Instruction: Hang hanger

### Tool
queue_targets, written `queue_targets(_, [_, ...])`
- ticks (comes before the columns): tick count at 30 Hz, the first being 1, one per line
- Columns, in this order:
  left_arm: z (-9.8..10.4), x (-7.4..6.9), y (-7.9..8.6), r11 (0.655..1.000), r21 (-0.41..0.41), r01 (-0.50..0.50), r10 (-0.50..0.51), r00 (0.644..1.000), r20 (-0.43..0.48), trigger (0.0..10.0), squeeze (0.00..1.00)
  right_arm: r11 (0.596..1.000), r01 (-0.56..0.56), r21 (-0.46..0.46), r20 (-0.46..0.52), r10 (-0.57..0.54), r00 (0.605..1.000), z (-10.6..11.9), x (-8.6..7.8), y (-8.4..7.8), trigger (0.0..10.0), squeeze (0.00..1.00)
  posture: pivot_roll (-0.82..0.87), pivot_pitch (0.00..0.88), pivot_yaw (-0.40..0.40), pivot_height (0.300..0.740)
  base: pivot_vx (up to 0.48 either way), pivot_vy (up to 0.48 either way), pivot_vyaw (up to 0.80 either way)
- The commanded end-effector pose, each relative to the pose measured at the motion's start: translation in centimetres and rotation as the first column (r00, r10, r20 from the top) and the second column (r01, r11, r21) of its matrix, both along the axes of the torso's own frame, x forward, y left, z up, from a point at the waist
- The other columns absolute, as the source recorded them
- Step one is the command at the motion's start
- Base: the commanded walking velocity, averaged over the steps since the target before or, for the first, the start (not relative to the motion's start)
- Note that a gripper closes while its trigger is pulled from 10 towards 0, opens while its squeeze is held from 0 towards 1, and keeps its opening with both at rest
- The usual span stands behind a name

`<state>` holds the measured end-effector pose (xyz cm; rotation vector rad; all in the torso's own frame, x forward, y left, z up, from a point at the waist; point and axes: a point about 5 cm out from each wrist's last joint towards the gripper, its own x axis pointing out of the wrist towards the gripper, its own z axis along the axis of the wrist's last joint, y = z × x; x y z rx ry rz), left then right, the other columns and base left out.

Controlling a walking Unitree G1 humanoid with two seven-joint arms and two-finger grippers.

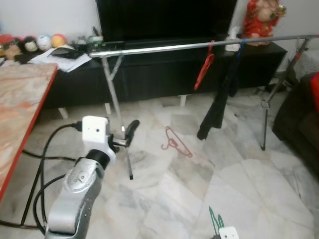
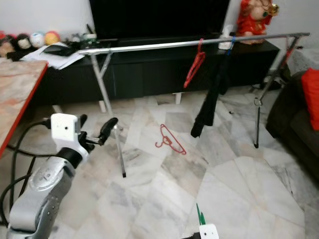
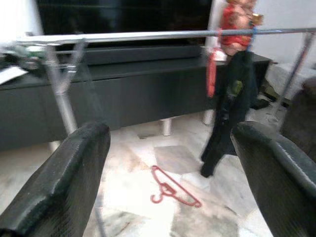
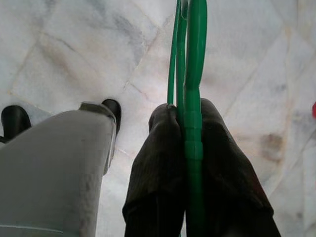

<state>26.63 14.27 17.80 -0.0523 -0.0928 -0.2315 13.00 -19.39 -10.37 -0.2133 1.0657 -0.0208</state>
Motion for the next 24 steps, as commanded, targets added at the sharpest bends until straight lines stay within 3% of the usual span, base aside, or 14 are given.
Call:
queue_targets(1, [-0.1, 0.1, -0.4, 1.000, -0.007, 0.018, -0.018, 1.000, -0.010, 10.0, 0.00, 1.000, 0.004, -0.006, -0.011, -0.004, 1.000, -0.1, -0.4, -0.4, 10.0, 0.00, -0.01, 0.000, -0.003, 0.740, 0.000, 0.000, -0.65])
queue_targets(16, [-0.3, 0.2, -1.0, 0.997, 0.020, 0.079, -0.079, 0.997, -0.017, 10.0, 0.00, 1.000, -0.001, 0.011, 0.037, 0.001, 0.999, 0.1, 0.0, -0.2, 10.0, 0.00, -0.01, 0.000, 0.004, 0.740, 0.000, 0.000, -0.08])
queue_targets(18, [-0.5, 0.2, -1.5, 0.986, 0.051, 0.156, -0.155, 0.988, -0.028, 10.0, 0.00, 0.997, -0.075, 0.004, 0.077, 0.074, 0.994, 0.4, 0.5, 0.1, 10.0, 0.00, -0.02, 0.000, 0.007, 0.740, 0.000, 0.000, 0.00])
queue_targets(24, [-1.0, 0.5, -1.3, 0.967, 0.118, 0.226, -0.219, 0.973, -0.066, 10.0, 0.00, 0.981, -0.181, -0.076, 0.081, 0.187, 0.979, 0.6, 0.9, 0.0, 10.0, 0.00, -0.03, 0.000, 0.009, 0.740, 0.000, 0.000, 0.00])
